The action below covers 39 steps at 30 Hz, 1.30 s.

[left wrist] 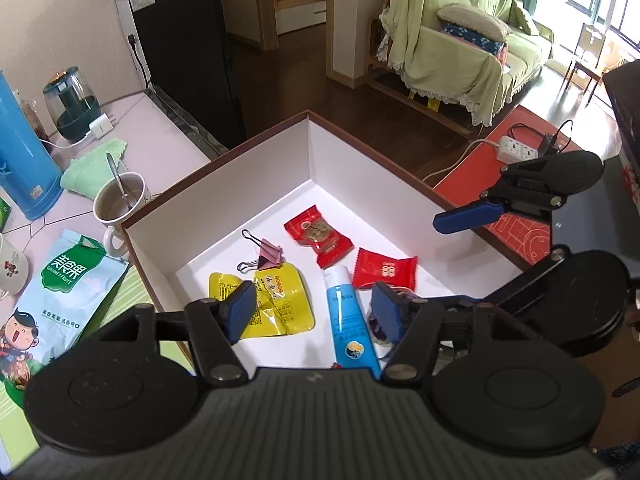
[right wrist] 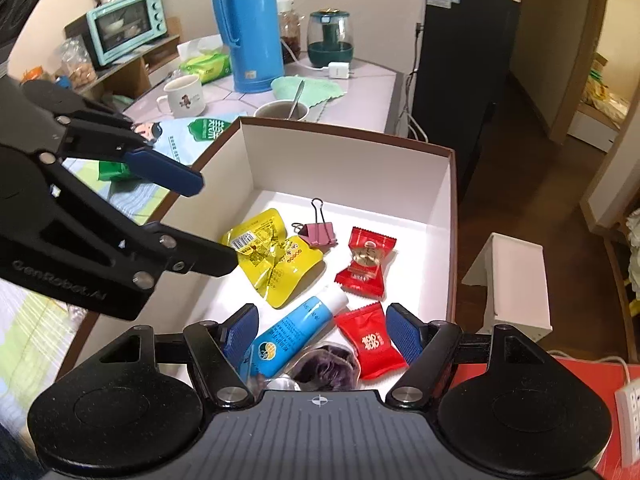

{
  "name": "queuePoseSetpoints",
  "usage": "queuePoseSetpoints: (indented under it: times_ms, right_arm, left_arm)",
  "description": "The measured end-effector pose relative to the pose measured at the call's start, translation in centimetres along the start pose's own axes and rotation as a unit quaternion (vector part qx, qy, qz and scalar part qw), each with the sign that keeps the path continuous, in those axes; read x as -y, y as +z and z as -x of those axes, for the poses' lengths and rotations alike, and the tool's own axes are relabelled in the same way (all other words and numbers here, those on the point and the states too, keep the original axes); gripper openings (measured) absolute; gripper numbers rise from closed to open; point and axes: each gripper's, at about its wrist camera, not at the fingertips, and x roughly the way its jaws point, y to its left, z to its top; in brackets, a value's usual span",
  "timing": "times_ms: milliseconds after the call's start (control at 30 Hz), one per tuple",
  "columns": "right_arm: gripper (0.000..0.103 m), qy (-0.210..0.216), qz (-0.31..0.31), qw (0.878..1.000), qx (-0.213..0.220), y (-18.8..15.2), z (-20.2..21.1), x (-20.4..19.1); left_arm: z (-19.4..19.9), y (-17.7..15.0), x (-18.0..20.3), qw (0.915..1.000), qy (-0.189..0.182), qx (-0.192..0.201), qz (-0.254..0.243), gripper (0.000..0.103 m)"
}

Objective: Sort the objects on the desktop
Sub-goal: 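Withdraw both tools from the box back toward the table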

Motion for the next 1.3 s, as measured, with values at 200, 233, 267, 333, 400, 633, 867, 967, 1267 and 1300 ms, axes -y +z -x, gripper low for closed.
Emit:
queuePoseSetpoints:
  times_ms: [200, 233, 267, 333, 400, 633, 867, 967, 1267, 1300]
  right_arm:
    - [0.1, -0.017, -0.026, 0.999, 0.023, -0.9, 2.1, -1.0]
    - [0.1, -0.018, -0.027, 0.999, 0.025, -0.9, 2.4, -1.3]
    - [0.1, -0.02, -0.029, 0.999, 0.027, -1.0, 2.6, -1.6]
    - [0.1, -0.024, -0.032, 0.999, 0.031, -1.2, 3.1, -2.2]
    - [0.1, -0.028, -0.036, 0.998, 0.034, -1.3, 3.6, -2.8]
    - [0.1, -0.044, -0.053, 0.997, 0.036, -1.9, 4.6, -5.2]
    - [0.1, -0.043, -0.071, 0.996, 0.037, -2.2, 4.7, -8.2]
    - [0.1, -0.041, -0.074, 0.996, 0.037, -2.2, 4.5, -9.7]
    - [0.1, -0.017, -0.057, 0.998, 0.037, -1.5, 3.5, -14.8]
    - [0.1, -0.013, -0.055, 0.998, 0.037, -1.4, 3.3, -15.4]
  left_arm:
    - [2.3, -1.4, 0.5, 0.9998, -0.005, 0.016, 0.006, 0.062]
    - [2.7, -1.7, 0.5, 0.9997, -0.006, 0.019, 0.01, 0.062]
    - [3.1, -2.1, 0.5, 0.9997, -0.007, 0.022, 0.013, 0.062]
    - [4.1, -2.8, 0.3, 0.9995, -0.005, 0.027, 0.017, 0.062]
    - [5.2, -3.6, 0.2, 0.9993, 0.0, 0.035, 0.017, 0.062]
    - [9.0, -6.9, -1.5, 0.998, 0.015, 0.054, 0.031, 0.064]
    - [12.6, -10.9, -4.2, 0.9957, 0.035, 0.063, 0.057, 0.065]
    - [13.7, -12.7, -5.5, 0.995, 0.042, 0.06, 0.067, 0.065]
    - [16.2, -18.0, -9.3, 0.9922, 0.057, 0.044, 0.101, 0.065]
    - [16.4, -18.6, -9.7, 0.9918, 0.059, 0.041, 0.105, 0.065]
